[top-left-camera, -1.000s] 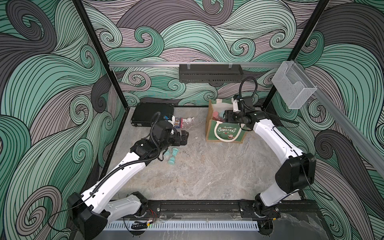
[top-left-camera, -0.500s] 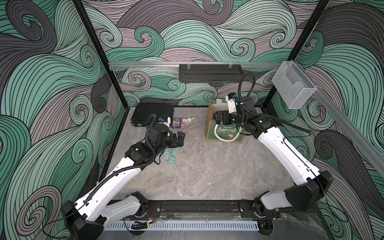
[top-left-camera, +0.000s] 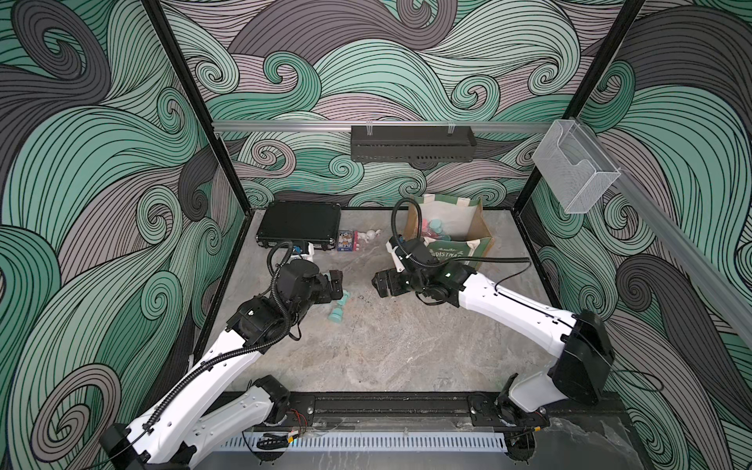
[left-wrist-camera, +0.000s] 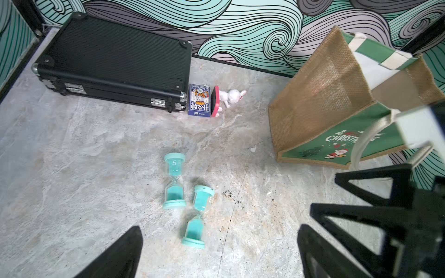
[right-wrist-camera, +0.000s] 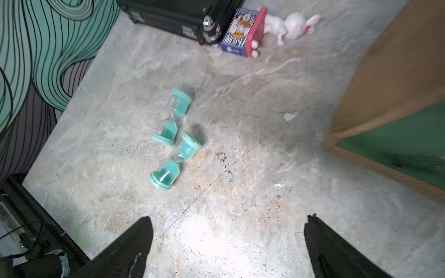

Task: Put the hourglass into the canvas bag
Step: Pick up the hourglass from the center of the board.

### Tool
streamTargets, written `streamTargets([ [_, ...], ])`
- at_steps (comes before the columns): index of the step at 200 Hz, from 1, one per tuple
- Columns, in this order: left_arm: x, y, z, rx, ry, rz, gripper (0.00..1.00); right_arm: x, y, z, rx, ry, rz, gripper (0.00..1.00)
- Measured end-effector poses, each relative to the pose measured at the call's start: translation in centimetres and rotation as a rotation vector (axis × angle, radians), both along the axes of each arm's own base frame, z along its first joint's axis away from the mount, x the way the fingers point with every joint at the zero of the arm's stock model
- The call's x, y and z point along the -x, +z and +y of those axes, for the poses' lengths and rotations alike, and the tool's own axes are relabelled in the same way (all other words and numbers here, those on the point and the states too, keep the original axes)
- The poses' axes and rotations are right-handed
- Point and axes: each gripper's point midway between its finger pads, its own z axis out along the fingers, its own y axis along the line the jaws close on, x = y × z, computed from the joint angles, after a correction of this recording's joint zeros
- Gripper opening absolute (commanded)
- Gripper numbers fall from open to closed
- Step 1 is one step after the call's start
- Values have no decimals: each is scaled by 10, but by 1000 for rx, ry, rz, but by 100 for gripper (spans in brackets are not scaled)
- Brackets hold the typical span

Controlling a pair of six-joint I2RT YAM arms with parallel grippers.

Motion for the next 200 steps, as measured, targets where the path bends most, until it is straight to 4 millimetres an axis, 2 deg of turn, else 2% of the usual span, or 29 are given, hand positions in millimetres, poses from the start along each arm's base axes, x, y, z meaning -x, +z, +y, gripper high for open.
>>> streamTargets([
  [29, 9, 0, 10, 5, 24, -4, 99, 10, -33, 35, -11, 42, 50, 100],
  [61, 17, 0, 19, 11, 50, -14, 99, 18, -67, 60, 1, 63, 91, 100],
  [103, 23, -2, 26, 9, 65, -12, 98, 16, -85, 99, 16, 97, 92, 100],
  [167, 28, -9, 33, -4, 80, 1, 99, 15, -110, 128, 77, 119, 72, 100],
  [200, 29, -8, 34, -5, 86, -4, 99, 15, -124, 129, 139, 132, 63, 100],
])
